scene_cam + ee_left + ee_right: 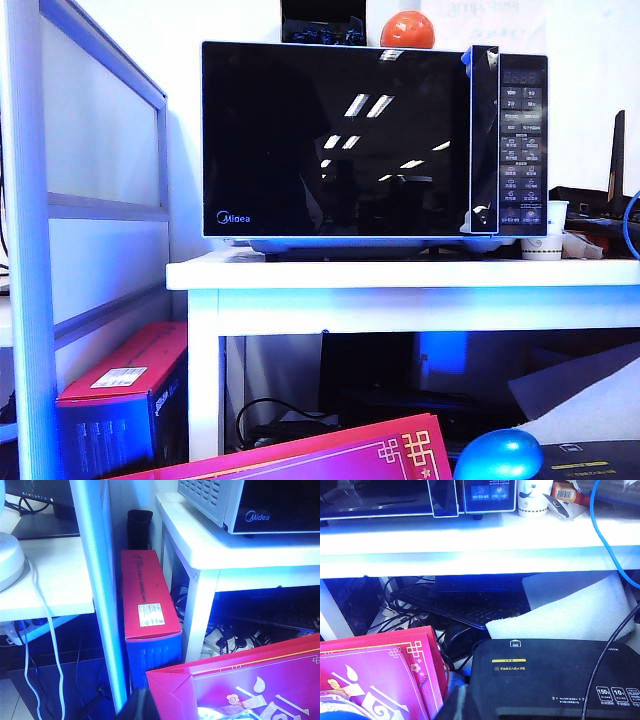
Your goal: Open the microwave door, place the orange inside the microwave, then close the microwave door.
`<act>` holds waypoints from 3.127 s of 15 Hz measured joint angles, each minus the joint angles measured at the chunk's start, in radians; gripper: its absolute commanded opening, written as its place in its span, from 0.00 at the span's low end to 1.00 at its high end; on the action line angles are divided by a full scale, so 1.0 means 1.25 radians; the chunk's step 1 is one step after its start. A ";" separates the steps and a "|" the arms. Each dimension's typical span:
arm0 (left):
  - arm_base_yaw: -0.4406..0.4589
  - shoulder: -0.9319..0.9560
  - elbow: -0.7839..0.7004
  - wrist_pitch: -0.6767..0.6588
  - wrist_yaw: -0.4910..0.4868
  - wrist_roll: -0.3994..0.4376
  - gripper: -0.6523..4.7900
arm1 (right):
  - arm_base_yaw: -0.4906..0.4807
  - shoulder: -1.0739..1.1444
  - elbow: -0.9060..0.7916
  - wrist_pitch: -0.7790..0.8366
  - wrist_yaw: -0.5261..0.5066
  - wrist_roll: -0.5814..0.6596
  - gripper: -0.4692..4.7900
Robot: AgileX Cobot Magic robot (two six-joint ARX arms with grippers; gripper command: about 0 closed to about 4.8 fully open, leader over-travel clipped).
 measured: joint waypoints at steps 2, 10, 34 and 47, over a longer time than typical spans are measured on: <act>0.000 0.000 0.000 0.000 0.000 0.000 0.11 | 0.000 0.000 0.000 0.000 0.000 0.000 0.09; 0.000 0.000 0.064 0.078 0.000 -0.167 0.11 | 0.000 0.000 0.048 0.057 0.000 0.133 0.09; -0.343 1.213 1.631 -0.381 0.056 0.095 0.11 | 0.028 0.914 0.857 0.106 -0.091 0.039 1.00; -0.359 1.219 1.631 -0.368 0.057 0.087 0.11 | 0.070 1.217 0.868 0.485 -0.011 0.019 1.00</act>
